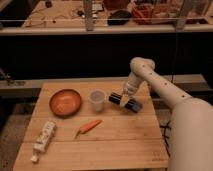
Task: Place the eraser on the white sponge
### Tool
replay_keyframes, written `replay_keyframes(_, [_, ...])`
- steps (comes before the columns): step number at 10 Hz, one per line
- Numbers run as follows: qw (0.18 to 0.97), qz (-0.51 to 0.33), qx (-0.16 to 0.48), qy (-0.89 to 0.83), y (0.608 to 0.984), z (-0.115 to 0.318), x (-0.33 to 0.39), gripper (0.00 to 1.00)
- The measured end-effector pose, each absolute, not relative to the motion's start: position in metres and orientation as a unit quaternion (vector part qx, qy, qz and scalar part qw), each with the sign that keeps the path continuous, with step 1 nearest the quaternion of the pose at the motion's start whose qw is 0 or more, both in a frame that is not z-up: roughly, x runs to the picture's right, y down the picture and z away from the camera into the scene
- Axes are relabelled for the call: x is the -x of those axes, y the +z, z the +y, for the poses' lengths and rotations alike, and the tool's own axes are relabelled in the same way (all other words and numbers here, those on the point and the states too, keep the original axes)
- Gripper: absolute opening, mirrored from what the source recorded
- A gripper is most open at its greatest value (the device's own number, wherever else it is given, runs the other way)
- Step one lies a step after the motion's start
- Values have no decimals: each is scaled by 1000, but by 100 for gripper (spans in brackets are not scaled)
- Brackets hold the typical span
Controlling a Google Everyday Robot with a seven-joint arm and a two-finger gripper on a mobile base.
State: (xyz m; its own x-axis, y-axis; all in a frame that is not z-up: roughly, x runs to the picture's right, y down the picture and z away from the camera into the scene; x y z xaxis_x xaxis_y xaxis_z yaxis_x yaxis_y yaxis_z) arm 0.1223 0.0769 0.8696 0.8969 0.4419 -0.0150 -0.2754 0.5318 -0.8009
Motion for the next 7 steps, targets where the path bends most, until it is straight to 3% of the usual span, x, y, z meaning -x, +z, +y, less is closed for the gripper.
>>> replay_keyframes(7, [869, -95, 437, 213, 871, 75, -121, 2])
